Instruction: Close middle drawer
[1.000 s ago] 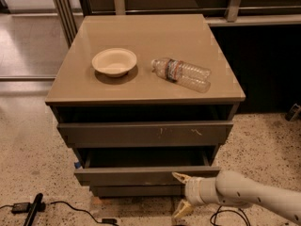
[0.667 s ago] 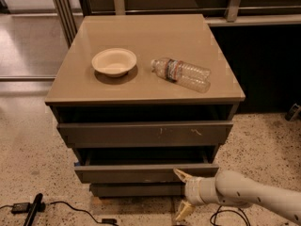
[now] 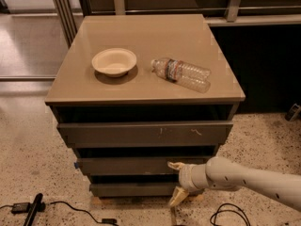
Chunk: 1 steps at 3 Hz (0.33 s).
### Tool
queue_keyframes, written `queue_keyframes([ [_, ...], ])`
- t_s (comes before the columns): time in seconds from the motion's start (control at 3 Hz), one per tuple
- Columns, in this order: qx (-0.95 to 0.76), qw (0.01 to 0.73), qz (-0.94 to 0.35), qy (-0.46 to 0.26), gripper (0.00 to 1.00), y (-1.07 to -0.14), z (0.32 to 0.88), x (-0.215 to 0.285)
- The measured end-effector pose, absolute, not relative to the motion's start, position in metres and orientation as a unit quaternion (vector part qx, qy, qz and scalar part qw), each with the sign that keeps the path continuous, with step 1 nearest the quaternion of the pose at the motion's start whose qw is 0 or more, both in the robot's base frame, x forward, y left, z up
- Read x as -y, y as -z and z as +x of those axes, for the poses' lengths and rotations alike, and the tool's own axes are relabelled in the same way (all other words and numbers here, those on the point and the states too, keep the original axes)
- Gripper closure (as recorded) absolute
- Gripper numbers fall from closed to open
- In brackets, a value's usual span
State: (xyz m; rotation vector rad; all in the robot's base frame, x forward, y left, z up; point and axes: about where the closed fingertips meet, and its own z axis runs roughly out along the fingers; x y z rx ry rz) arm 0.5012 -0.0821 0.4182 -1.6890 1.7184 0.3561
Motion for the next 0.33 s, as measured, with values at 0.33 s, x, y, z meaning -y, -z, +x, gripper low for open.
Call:
queue_keyframes([
  [0.33, -0.662, 0.346, -0.651, -0.137, 0.0, -0.4182, 0.5012, 0.0821],
])
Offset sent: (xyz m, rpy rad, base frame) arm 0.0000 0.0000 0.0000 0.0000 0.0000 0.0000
